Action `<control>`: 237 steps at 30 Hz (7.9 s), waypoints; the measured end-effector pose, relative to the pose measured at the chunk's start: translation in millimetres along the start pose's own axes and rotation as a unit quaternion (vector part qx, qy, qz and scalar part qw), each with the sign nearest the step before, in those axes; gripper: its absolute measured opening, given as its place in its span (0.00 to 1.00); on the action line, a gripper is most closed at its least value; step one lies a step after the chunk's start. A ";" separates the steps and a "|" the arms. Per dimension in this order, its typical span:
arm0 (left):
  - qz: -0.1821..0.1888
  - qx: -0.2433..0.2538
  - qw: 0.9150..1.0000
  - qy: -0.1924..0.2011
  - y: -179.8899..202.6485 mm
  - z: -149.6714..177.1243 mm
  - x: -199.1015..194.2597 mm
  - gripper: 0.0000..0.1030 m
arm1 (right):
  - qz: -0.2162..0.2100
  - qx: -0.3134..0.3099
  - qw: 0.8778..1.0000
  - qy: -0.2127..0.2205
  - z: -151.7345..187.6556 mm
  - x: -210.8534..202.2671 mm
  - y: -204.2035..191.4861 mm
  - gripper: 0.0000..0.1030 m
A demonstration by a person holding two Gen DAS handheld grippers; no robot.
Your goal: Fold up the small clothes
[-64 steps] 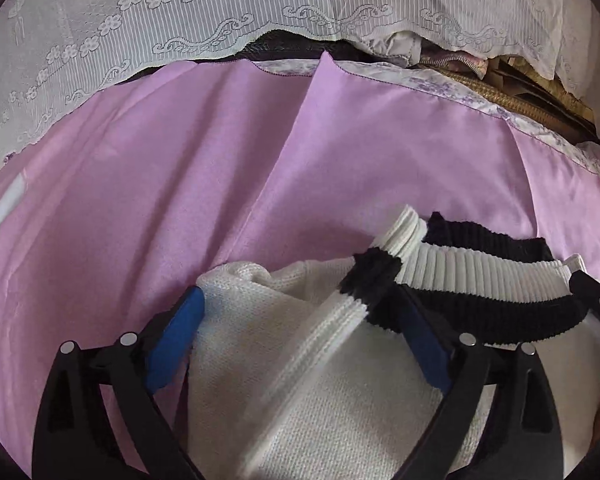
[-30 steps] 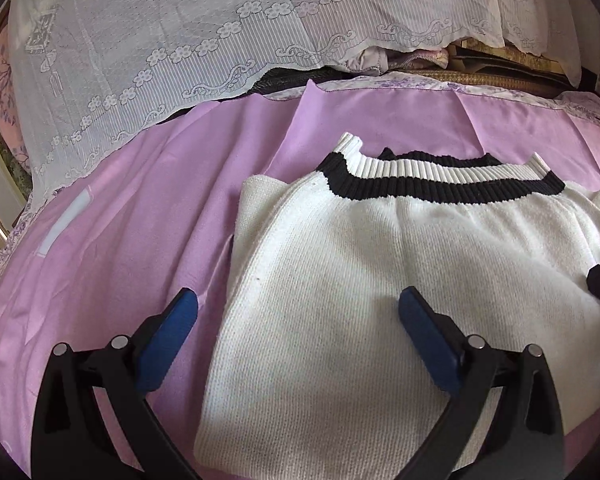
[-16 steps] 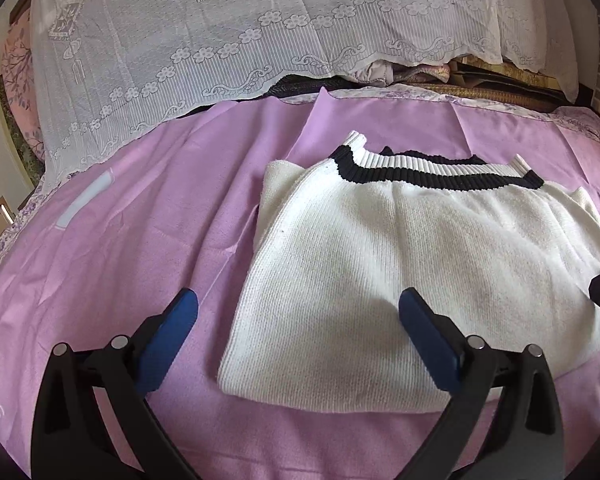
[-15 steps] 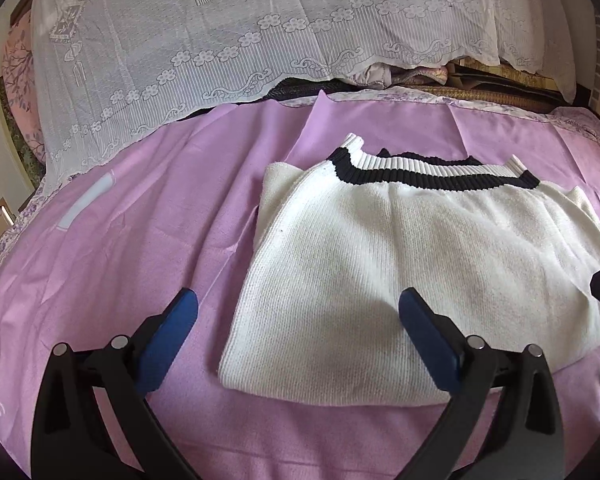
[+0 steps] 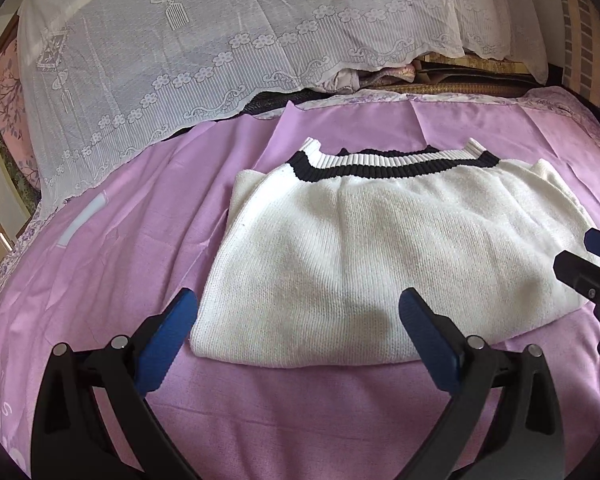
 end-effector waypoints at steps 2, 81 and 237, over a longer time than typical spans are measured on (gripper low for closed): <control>0.006 0.002 1.000 -0.021 2.3 3.9 9.5 0.95 | -0.005 0.013 1.000 -0.027 5.1 11.2 3.2 0.67; 0.108 0.064 0.991 -0.038 162.1 -20.5 17.7 0.96 | -0.177 0.295 0.937 -0.064 -36.2 98.1 120.7 0.23; 0.268 -0.229 0.932 -0.082 -140.9 -44.0 49.7 0.51 | -0.136 -0.126 0.982 -0.033 -11.8 42.1 -253.0 0.10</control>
Point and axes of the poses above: each gripper's, at about its wrist camera, not at the fingertips, and x roughly the way its jaws point, y to its right, z to its underside, the point moved 6 cm from there along x, roughly the way its jaws point, and after that the axes turned 1 degree about z, right-handed, at the moved point
